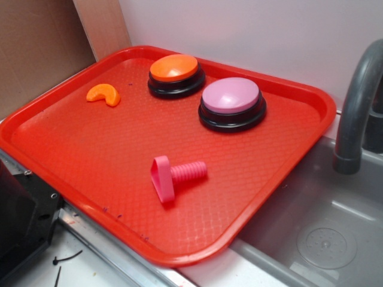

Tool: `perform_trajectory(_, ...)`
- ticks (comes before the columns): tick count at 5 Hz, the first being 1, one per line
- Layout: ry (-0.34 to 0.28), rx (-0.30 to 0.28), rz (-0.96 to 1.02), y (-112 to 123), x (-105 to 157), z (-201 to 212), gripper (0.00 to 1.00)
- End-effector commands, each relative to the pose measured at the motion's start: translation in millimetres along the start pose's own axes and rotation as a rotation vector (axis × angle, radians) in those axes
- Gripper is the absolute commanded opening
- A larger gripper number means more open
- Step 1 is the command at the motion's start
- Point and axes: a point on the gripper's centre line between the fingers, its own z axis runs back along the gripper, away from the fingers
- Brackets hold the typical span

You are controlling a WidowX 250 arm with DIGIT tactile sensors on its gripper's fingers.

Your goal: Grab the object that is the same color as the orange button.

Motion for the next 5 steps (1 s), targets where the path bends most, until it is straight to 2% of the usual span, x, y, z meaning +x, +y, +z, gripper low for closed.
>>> perform_trajectory(1,0.000,0.000,0.000,0,0,0,1.00)
perform_trajectory(2,0.014,-0.005,0.151,16,7,-8,1.00)
perform_trajectory(3,-0.012,-0.042,0.341,35,14,-25,1.00)
perform_trajectory(5,-0.114,0.016,0.802,70,33,-75,1.00)
